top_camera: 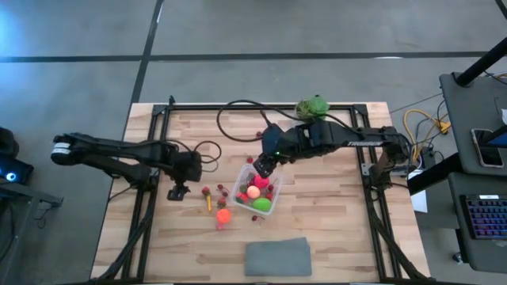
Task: Pick and placing Produce into tupperware
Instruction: Put the red strawberry into the transparent container
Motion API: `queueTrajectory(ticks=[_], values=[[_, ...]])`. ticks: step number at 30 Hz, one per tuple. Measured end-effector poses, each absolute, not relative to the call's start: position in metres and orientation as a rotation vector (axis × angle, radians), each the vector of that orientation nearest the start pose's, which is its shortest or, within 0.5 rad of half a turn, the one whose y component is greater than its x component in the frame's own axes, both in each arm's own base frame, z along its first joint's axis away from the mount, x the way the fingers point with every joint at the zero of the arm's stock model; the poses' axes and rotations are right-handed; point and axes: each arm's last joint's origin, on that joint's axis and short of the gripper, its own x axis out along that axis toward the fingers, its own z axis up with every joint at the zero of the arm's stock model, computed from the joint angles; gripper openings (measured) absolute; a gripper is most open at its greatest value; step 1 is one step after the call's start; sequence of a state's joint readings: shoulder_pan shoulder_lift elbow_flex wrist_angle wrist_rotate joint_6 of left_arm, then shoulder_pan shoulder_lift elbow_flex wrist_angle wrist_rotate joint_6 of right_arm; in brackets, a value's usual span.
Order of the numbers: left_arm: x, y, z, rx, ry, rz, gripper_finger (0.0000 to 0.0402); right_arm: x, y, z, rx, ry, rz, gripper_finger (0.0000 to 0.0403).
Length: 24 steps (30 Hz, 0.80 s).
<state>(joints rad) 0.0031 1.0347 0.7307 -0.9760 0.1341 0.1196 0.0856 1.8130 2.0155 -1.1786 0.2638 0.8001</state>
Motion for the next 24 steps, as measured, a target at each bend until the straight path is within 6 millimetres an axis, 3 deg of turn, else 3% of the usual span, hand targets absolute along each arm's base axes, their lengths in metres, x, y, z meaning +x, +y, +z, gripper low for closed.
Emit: queueTrajectory(ticks=[10, 20, 24], values=[[0.186, -0.008, 0.202, 0.063, 1.392, -0.18, 0.0235, 0.364, 0.024, 0.386, 0.538, 0.846, -0.526, 0.0231], [0.219, -0.008, 0.183, -0.124, 1.403, -0.004, 0.0235, 0.36, 0.024, 0.384, 0.523, 0.896, -0.543, 0.0231], [0.223, -0.012, 0.181, -0.031, 1.38, -0.085, 0.0235, 0.357, 0.024, 0.382, 0.518, 0.925, -0.557, 0.0231]])
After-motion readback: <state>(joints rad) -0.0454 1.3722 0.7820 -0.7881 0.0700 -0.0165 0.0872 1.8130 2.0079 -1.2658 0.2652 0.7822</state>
